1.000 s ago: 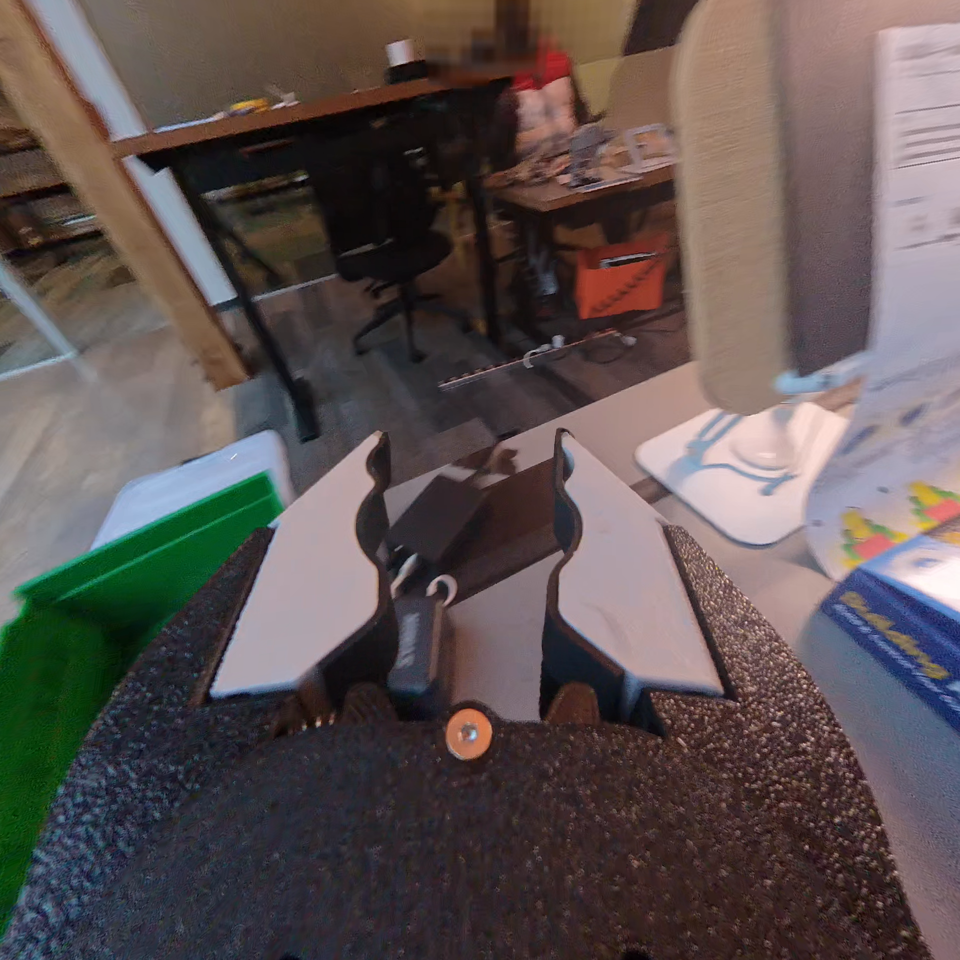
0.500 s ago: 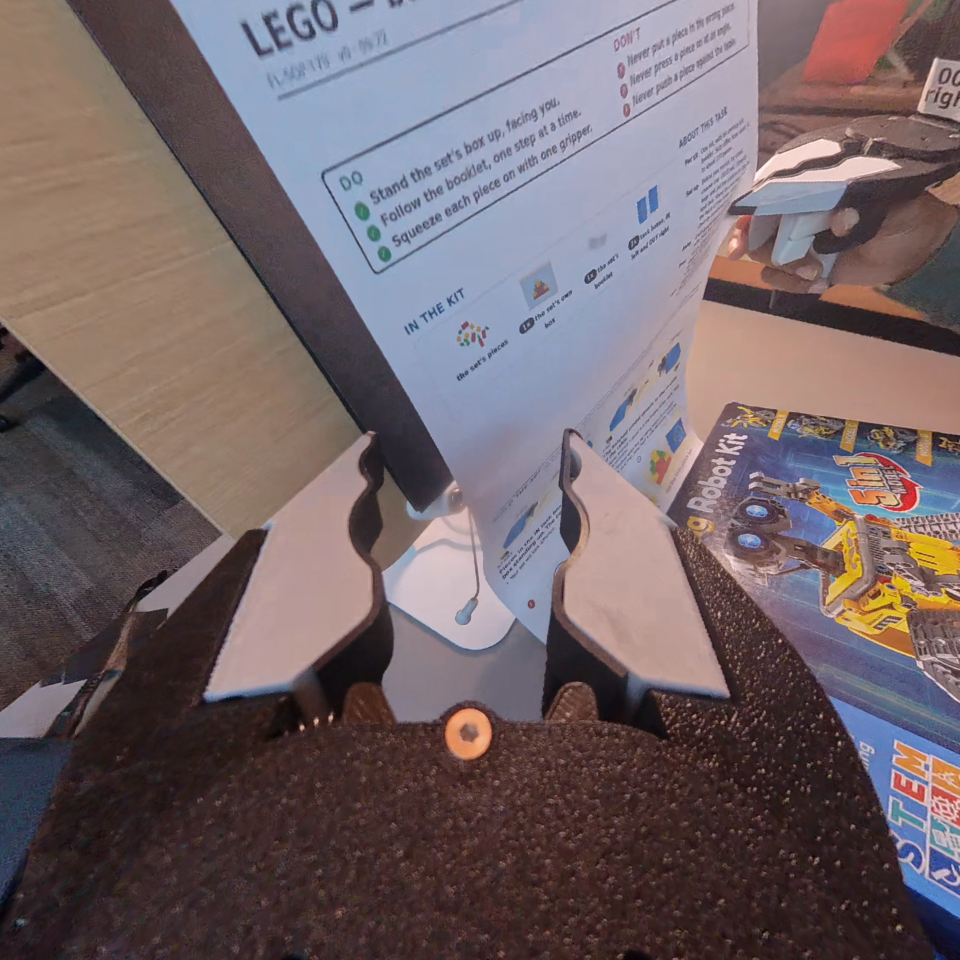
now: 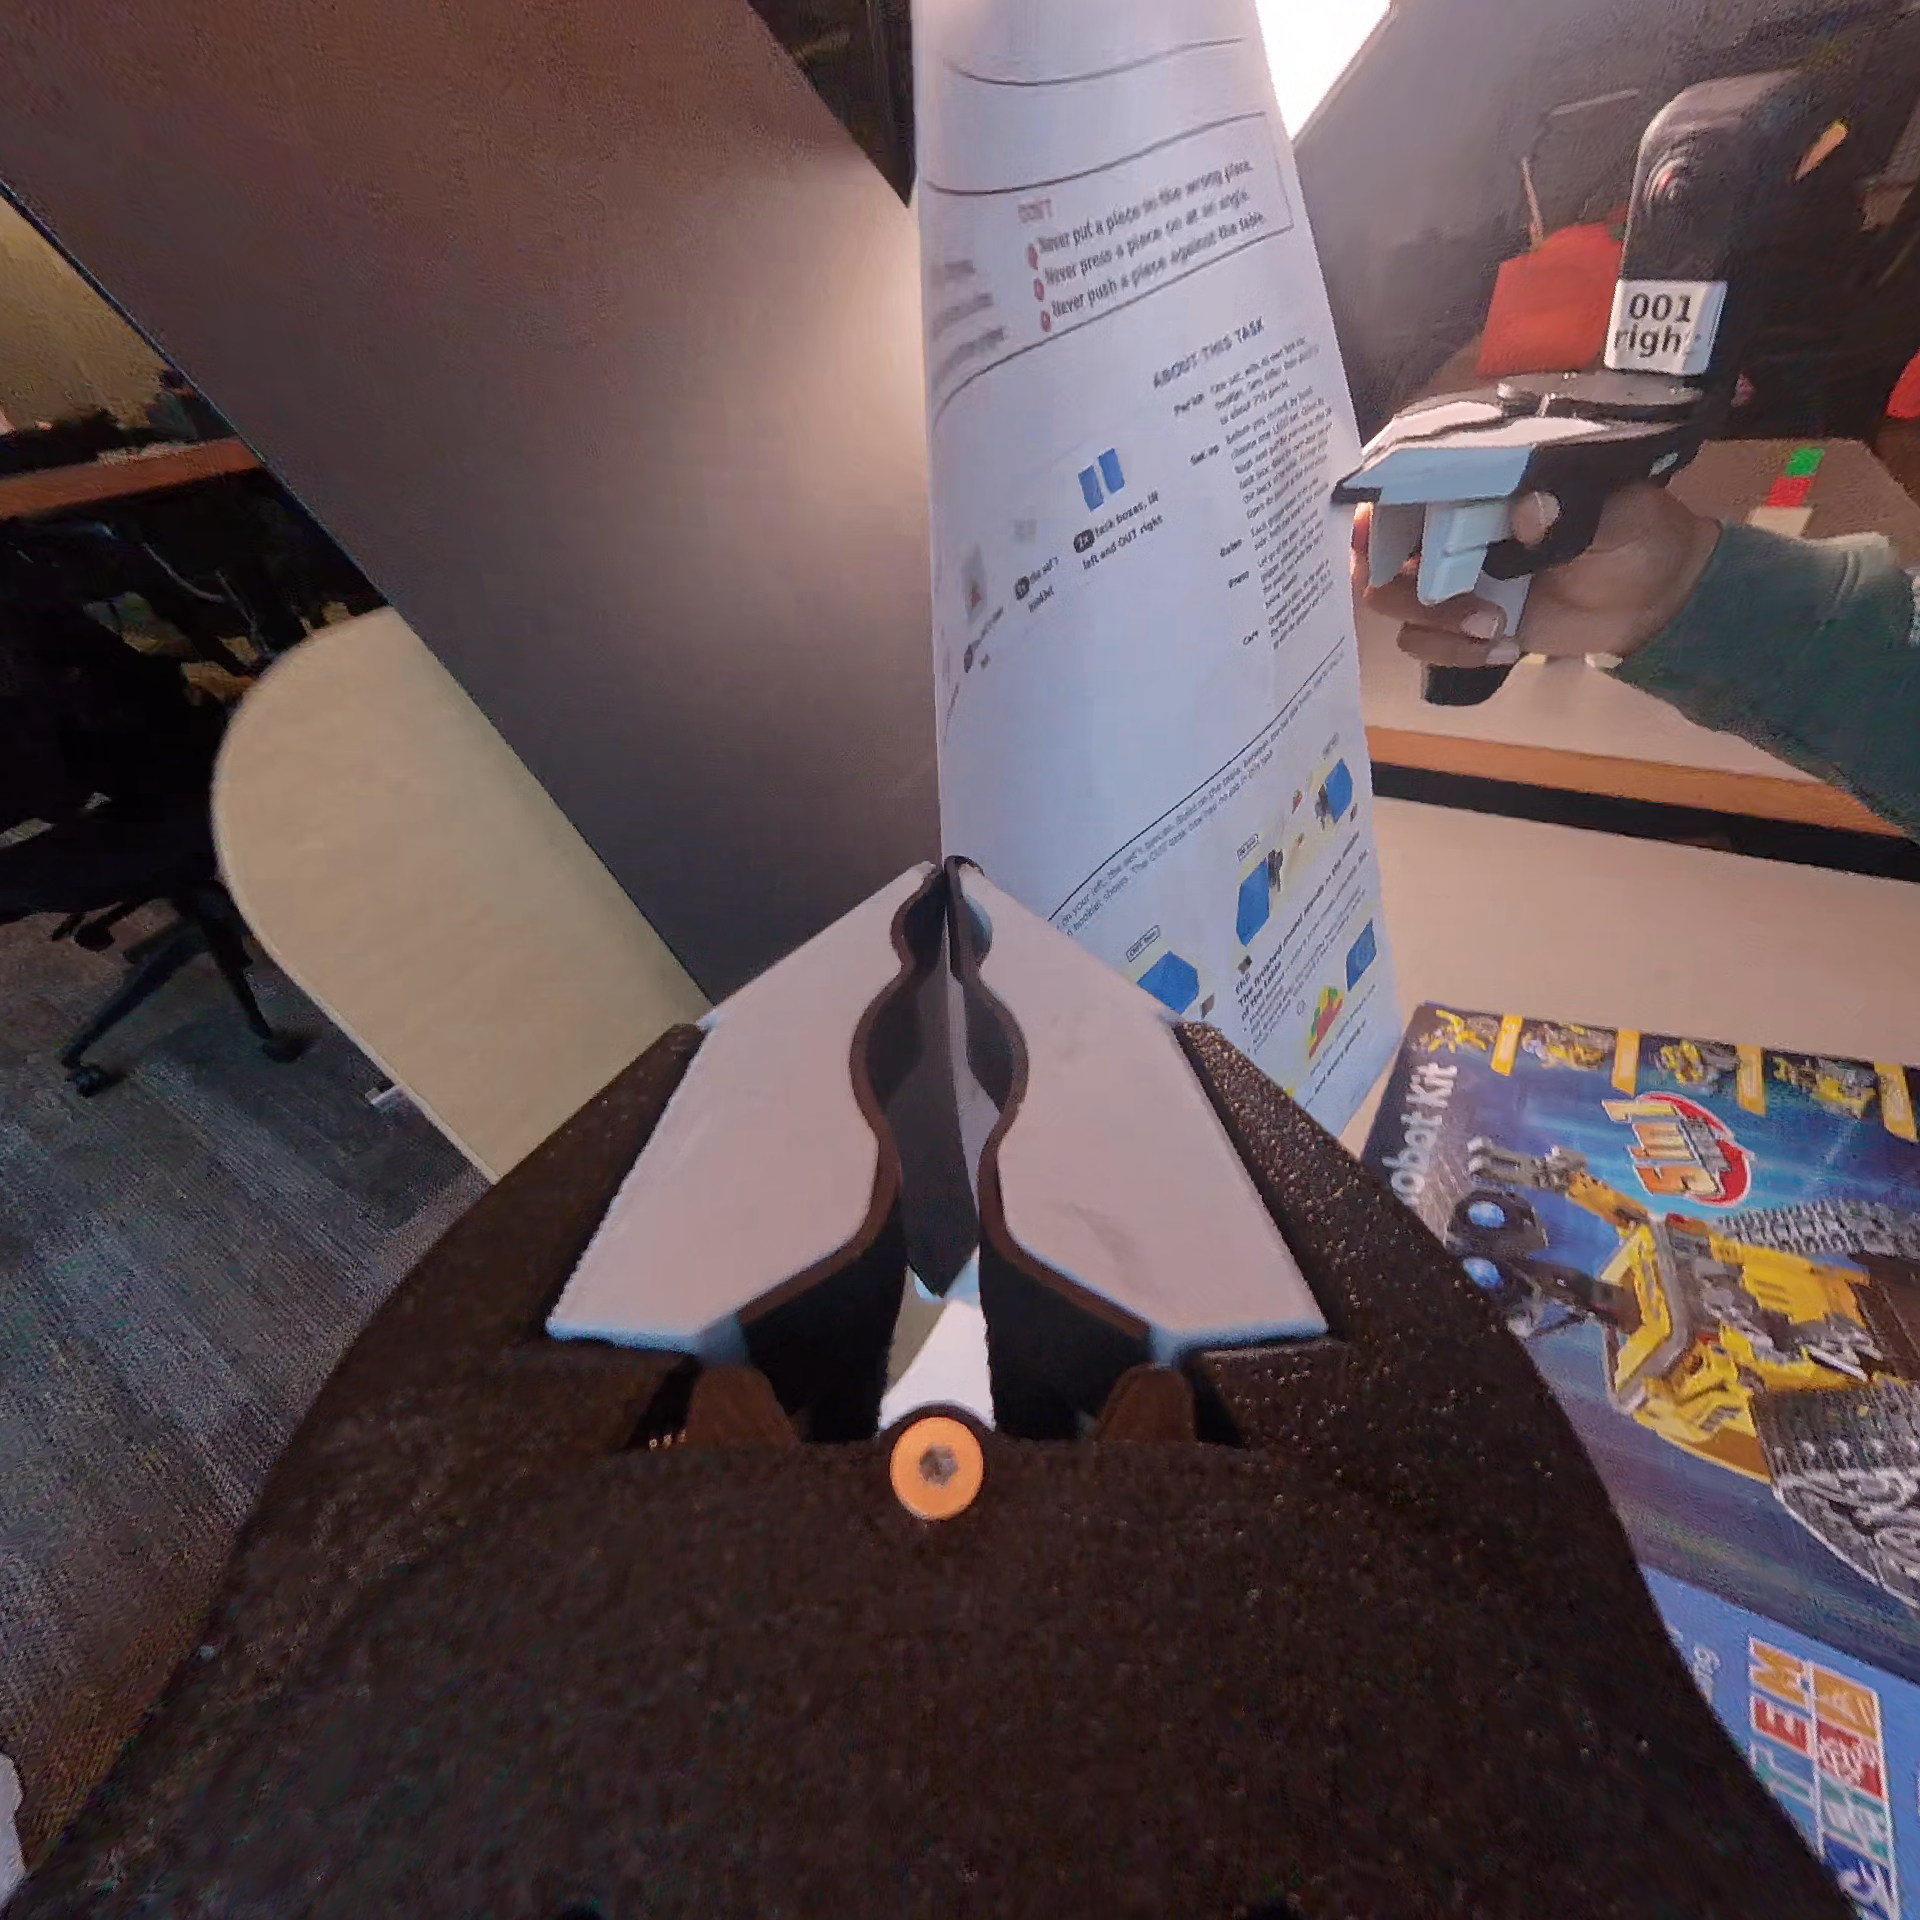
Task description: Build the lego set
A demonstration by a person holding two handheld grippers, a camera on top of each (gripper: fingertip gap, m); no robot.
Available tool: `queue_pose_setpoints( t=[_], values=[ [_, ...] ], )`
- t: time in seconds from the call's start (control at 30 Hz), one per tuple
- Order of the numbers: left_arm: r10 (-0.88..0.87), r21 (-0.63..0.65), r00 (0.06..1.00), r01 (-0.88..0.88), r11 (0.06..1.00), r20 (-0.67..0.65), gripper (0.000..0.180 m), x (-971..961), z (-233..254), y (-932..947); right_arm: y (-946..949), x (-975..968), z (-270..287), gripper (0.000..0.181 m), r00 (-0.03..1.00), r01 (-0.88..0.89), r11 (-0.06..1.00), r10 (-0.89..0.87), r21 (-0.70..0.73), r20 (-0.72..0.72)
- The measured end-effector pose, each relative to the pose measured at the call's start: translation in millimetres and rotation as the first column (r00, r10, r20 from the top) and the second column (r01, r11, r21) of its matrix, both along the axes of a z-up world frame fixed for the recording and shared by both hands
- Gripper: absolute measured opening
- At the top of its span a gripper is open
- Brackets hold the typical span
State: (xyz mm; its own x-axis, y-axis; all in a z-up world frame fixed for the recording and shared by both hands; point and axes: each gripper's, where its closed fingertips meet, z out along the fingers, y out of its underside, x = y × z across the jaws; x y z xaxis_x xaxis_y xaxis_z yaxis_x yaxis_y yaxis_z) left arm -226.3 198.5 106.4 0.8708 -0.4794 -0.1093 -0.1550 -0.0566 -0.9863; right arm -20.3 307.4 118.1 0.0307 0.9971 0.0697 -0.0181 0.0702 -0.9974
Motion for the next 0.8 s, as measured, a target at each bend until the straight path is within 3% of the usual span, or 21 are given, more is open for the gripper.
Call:
queue_pose_setpoints(
  t=[0.4, 0.8],
  values=[
    [0.183, 0.201, 0.982, -0.187, 0.962, 0.035, 0.000, -59, 148, 68, 78, -53, 139, 0.000, 0.964, 0.265, 0.925, -0.251, 0.271, -0.088],
    [0.163, 0.293, 0.985, -0.173, 0.940, 0.058, 0.000, -72, 133, 73, 80, -65, 106, 0.000, 0.958, 0.283, 0.903, -0.248, 0.322, -0.144]
  ],
)
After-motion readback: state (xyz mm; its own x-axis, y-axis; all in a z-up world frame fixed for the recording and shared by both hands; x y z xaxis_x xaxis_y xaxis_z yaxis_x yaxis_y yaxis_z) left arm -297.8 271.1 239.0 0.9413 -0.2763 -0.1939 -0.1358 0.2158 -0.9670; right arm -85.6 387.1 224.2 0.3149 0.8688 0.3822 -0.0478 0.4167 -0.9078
